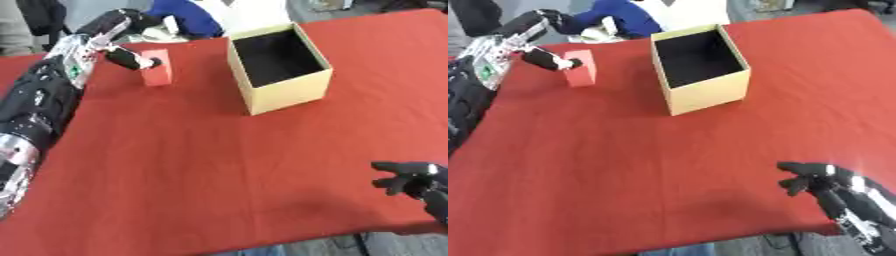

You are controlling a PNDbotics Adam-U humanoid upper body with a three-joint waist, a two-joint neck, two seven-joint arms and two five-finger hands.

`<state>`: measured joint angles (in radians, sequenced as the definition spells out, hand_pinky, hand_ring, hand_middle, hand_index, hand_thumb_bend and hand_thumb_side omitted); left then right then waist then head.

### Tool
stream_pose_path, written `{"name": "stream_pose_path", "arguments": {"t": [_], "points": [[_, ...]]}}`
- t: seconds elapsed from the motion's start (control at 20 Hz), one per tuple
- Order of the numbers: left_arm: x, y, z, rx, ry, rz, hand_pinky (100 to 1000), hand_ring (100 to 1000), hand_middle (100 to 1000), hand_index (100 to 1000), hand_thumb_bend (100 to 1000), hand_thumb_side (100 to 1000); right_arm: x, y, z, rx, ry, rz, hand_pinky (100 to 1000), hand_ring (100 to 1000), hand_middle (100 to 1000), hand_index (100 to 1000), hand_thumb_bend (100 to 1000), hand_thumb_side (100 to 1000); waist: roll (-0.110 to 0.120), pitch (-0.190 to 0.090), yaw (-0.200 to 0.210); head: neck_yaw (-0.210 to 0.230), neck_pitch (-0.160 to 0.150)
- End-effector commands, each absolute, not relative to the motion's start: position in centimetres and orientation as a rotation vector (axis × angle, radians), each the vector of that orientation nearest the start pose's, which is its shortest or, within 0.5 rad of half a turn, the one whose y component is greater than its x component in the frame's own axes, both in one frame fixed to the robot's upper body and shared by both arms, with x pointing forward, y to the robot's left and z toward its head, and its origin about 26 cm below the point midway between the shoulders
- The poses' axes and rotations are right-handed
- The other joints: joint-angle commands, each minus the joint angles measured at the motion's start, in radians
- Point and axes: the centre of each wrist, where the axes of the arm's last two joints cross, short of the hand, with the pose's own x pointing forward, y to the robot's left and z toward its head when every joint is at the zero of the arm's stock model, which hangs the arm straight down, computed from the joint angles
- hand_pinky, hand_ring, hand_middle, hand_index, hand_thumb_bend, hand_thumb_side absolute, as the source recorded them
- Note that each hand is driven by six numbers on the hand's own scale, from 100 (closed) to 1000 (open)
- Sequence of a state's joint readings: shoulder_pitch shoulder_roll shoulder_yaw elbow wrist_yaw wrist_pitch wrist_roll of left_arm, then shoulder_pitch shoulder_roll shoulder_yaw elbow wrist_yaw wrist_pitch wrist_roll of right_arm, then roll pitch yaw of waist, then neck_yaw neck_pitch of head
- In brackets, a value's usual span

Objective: Pick up objects on the table and place them in the box.

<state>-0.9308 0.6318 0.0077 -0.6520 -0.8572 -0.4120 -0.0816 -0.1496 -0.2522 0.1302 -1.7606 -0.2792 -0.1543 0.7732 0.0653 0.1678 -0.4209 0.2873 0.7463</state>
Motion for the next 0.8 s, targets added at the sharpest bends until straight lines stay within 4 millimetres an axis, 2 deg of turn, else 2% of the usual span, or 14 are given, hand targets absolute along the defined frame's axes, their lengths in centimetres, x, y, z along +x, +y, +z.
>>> {"name": "stream_pose_path", "arguments": {"t": [0.05, 0.8], "points": [[46.0, 42.6, 19.2, 1.08, -1.504, -1.2, 1000, 746, 779, 904, 540, 368, 30.5, -24.4, 9.2, 0.705, -1.882, 0.947, 850, 948, 586, 833, 100, 537, -0.004, -0.01, -0.001, -0.003, -0.003], [45.9, 42.5, 17.5, 1.084, -1.436, -1.249, 1000, 743, 769, 904, 555, 407, 30.5, -24.3, 9.1, 0.702, -1.881, 0.946, 851, 948, 586, 833, 100, 538, -0.001, -0.002, -0.001, -0.007, 0.003]]}}
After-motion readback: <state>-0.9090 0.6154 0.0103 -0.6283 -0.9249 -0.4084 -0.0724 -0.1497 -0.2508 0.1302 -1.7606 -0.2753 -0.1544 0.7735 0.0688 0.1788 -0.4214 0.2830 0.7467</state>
